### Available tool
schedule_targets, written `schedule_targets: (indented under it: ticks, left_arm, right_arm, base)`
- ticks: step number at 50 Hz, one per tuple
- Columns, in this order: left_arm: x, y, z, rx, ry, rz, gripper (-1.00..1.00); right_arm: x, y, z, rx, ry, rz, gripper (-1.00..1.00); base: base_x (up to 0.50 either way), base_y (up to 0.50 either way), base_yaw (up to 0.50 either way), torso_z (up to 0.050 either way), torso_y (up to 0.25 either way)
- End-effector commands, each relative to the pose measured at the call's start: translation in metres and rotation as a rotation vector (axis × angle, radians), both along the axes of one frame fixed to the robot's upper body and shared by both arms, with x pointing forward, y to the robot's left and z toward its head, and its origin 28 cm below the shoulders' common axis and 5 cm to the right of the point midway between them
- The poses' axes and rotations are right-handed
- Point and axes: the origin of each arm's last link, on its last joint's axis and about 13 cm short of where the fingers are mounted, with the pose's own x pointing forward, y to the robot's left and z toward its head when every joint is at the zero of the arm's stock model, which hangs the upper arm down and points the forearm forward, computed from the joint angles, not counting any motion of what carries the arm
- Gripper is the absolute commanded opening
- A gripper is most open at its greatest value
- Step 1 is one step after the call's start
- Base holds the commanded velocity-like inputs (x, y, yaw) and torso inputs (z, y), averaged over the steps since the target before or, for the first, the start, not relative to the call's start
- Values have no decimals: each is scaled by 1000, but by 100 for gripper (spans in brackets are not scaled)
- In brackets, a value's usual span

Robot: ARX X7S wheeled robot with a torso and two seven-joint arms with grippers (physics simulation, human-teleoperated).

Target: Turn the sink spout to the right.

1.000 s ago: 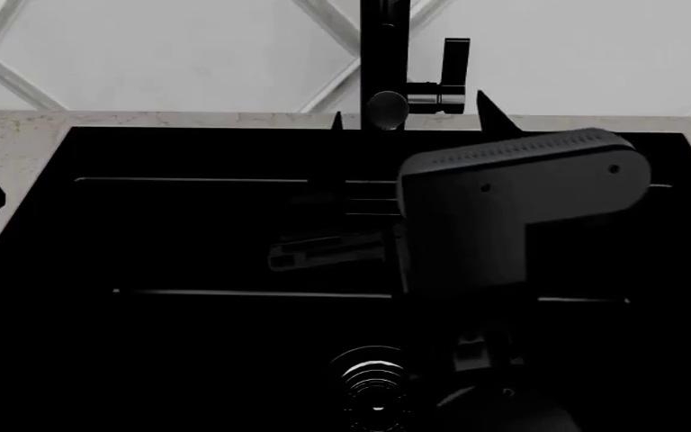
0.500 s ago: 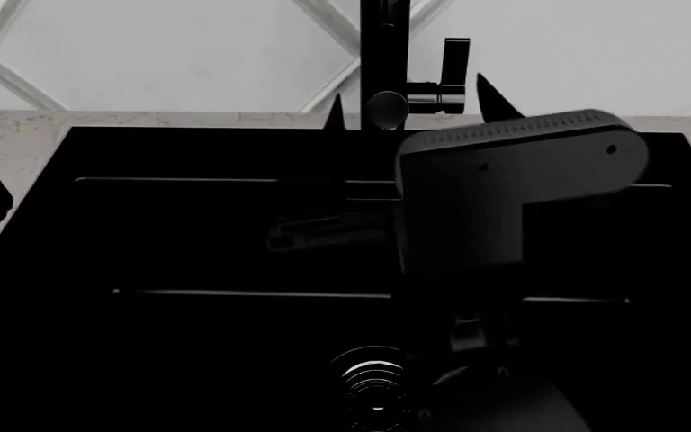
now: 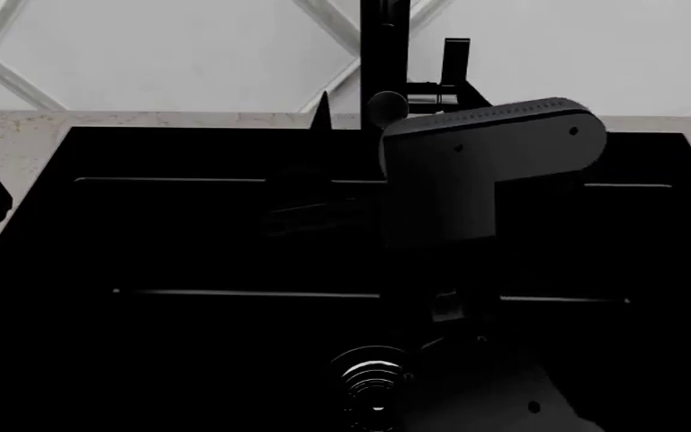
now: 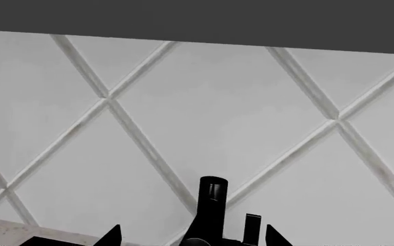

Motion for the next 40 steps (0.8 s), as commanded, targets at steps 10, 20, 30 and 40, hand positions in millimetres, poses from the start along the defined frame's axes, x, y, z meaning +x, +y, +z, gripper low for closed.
schedule_targets:
  ticks: [10,20,30,40]
  left_arm:
    - [0,0,0,-2,-8,4,100]
    - [-1,0,1,-2,-8,6,100]
    - [-1,1,0,-5,-10,7,100]
    - [-1,0,0,-4,-9,9,100]
  right_arm:
    - [18,4,-8,0,15,7,100]
    - [28,4,-8,-1,16,8,100]
    - [35,5,-13,0,31,0,100]
    - [39,3,-15,2,38,-7,100]
  base:
    - [0,0,0,0,0]
    - [0,0,0,0,0]
    - [0,0,0,0,0]
    - [0,0,0,0,0]
